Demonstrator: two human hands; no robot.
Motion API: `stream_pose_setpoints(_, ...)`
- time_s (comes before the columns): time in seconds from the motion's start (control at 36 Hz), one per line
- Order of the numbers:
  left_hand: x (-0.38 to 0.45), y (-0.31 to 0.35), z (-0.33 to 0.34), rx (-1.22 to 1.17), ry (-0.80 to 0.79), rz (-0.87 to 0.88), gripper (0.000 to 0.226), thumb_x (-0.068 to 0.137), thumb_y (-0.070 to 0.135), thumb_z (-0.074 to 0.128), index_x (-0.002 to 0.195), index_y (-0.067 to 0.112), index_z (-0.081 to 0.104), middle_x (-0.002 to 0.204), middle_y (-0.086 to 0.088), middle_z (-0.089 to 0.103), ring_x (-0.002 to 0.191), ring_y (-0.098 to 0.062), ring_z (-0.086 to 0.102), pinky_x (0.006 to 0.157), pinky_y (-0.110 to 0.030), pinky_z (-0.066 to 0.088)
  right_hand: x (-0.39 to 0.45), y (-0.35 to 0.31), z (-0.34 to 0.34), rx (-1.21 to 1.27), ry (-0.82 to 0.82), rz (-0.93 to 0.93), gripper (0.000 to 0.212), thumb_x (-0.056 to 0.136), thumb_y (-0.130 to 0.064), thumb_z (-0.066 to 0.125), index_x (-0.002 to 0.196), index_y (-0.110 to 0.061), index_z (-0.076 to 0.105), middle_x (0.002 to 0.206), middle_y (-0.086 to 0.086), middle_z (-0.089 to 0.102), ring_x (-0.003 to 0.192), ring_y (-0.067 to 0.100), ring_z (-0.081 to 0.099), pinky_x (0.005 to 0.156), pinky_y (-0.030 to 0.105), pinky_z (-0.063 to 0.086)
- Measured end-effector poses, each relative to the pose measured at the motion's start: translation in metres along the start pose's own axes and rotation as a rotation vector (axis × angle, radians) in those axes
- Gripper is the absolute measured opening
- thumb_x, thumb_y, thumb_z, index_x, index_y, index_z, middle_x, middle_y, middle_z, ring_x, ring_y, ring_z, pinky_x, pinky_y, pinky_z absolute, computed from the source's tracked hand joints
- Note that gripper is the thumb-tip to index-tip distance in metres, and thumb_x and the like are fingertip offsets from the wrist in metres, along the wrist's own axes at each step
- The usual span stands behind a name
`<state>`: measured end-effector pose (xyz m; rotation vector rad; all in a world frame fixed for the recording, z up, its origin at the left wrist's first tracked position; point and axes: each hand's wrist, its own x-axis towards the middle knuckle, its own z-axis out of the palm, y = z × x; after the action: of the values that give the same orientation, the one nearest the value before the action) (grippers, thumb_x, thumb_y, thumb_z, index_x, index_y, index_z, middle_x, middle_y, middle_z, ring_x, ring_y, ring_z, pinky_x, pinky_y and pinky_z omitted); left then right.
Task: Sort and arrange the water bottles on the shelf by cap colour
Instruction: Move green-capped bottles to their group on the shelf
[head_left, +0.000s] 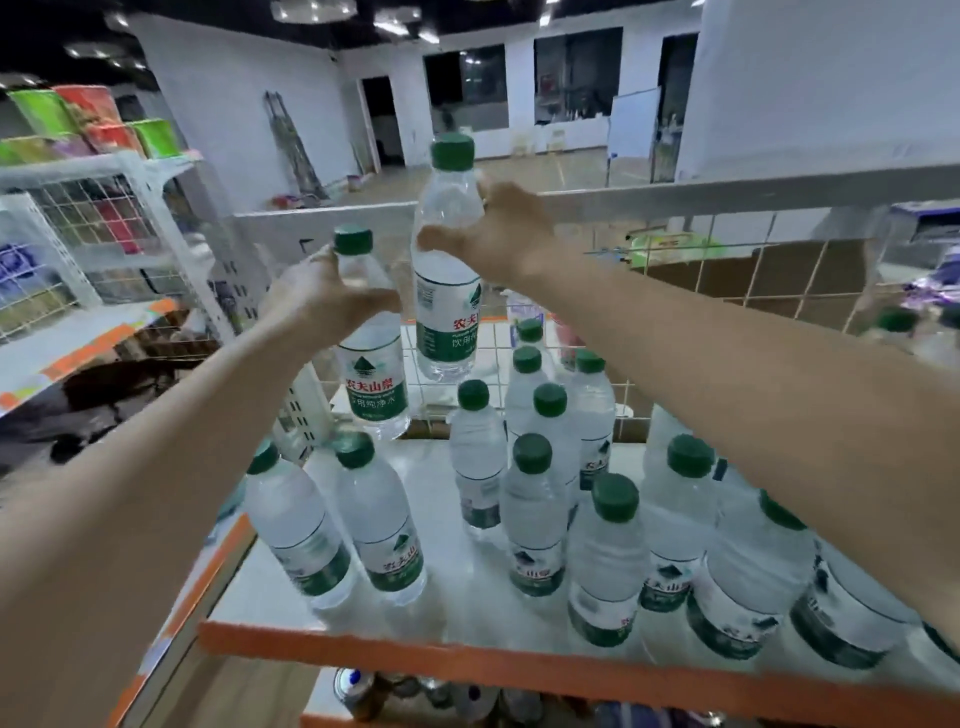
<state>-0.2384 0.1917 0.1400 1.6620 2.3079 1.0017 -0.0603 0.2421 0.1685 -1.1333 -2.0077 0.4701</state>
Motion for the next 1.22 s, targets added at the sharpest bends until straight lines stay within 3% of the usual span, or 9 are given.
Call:
stream_pose_setpoints(0.17, 0.005, -0.016, 0.021, -0.107, -0.138, -0.116, 0.063, 0.069, 0.039, 0.082, 0.124, 0.030, 0.051, 0.096, 0.004, 0.051, 0.081, -0.018, 0.059, 0.060, -0.030, 0.055, 0.007, 0.017, 0.038, 0.019, -0.070, 0.110, 0.073, 0.069, -0.058, 0.074, 0.129, -0.022, 0.054, 0.124, 0.000, 0.062, 0.112, 0.021, 0.058, 0.094, 0.036, 0.049)
stream_pose_setpoints(0.36, 0.022, -0.039, 0.038, -0.190, -0.360, -0.185, 0.053, 0.066, 0.024, 0.086, 0.110, 0.021, 0.056, 0.112, -0.005, 0.059, 0.104, -0.026, 0.058, 0.077, -0.042, 0.058, 0.010, 0.036, 0.069, 0.026, -0.287, 0.258, 0.095, 0.071, -0.043, 0.081, 0.148, -0.018, 0.032, 0.148, 0.004, 0.042, 0.126, 0.026, 0.047, 0.098, 0.033, 0.045)
stream_pose_setpoints(0.47, 0.028, -0.050, 0.049, -0.168, -0.434, -0.205, 0.049, 0.063, 0.024, 0.088, 0.101, 0.022, 0.058, 0.110, -0.006, 0.061, 0.103, -0.025, 0.059, 0.079, -0.038, 0.057, 0.011, 0.044, 0.085, 0.002, -0.407, 0.357, 0.093, 0.064, -0.033, 0.086, 0.143, -0.014, 0.039, 0.138, 0.007, 0.048, 0.108, 0.027, 0.055, 0.076, 0.038, 0.059)
stream_pose_setpoints(0.58, 0.032, -0.057, 0.058, -0.171, -0.512, -0.198, 0.046, 0.063, 0.024, 0.088, 0.096, 0.022, 0.058, 0.101, -0.001, 0.062, 0.100, -0.022, 0.060, 0.076, -0.034, 0.056, 0.012, 0.050, 0.089, -0.085, -0.558, 0.410, 0.062, 0.073, -0.025, 0.083, 0.125, -0.008, 0.056, 0.126, 0.009, 0.055, 0.107, 0.029, 0.059, 0.085, 0.039, 0.057)
stream_pose_setpoints(0.69, 0.034, -0.063, 0.065, -0.166, -0.546, -0.194, 0.054, 0.061, 0.024, 0.089, 0.107, 0.017, 0.061, 0.104, -0.002, 0.064, 0.098, -0.020, 0.061, 0.069, -0.030, 0.055, 0.016, 0.053, 0.094, -0.159, -0.649, 0.461, 0.070, 0.074, -0.027, 0.083, 0.131, -0.005, 0.050, 0.137, 0.013, 0.051, 0.110, 0.034, 0.060, 0.092, 0.043, 0.054)
stream_pose_setpoints(0.83, 0.034, -0.074, 0.071, -0.165, -0.594, -0.203, 0.062, 0.059, 0.023, 0.089, 0.114, 0.017, 0.059, 0.110, -0.004, 0.064, 0.104, -0.024, 0.059, 0.080, -0.038, 0.057, 0.016, 0.057, 0.102, -0.197, -0.712, 0.513, 0.076, 0.077, -0.027, 0.081, 0.138, -0.002, 0.042, 0.142, 0.016, 0.047, 0.116, 0.036, 0.057, 0.098, 0.046, 0.049)
stream_pose_setpoints(1.0, 0.034, -0.069, 0.067, -0.144, -0.570, -0.214, 0.076, 0.065, 0.024, 0.087, 0.131, 0.012, 0.052, 0.120, -0.009, 0.059, 0.096, -0.023, 0.061, 0.053, -0.026, 0.054, 0.010, 0.062, 0.107, -0.250, -0.645, 0.493, 0.079, 0.071, -0.034, 0.084, 0.134, -0.007, 0.046, 0.129, 0.010, 0.056, 0.107, 0.030, 0.059, 0.085, 0.034, 0.050)
stream_pose_setpoints(1.11, 0.039, -0.060, 0.060, -0.054, -0.572, -0.167, 0.037, 0.073, 0.019, 0.081, 0.100, 0.005, 0.060, 0.107, -0.012, 0.064, 0.094, -0.025, 0.064, 0.062, -0.029, 0.058, 0.008, 0.061, 0.106, -0.248, -0.645, 0.502, 0.079, 0.073, -0.034, 0.083, 0.137, -0.008, 0.042, 0.131, 0.009, 0.053, 0.107, 0.029, 0.056, 0.086, 0.034, 0.048)
stream_pose_setpoints(1.22, 0.037, -0.050, 0.062, 0.003, -0.596, -0.132, 0.026, 0.073, 0.018, 0.081, 0.086, 0.008, 0.061, 0.096, -0.010, 0.064, 0.091, -0.024, 0.064, 0.072, -0.033, 0.059, 0.008, 0.059, 0.103, -0.222, -0.673, 0.540, 0.075, 0.080, -0.031, 0.079, 0.138, -0.004, 0.040, 0.135, 0.014, 0.052, 0.109, 0.032, 0.058, 0.089, 0.037, 0.050)
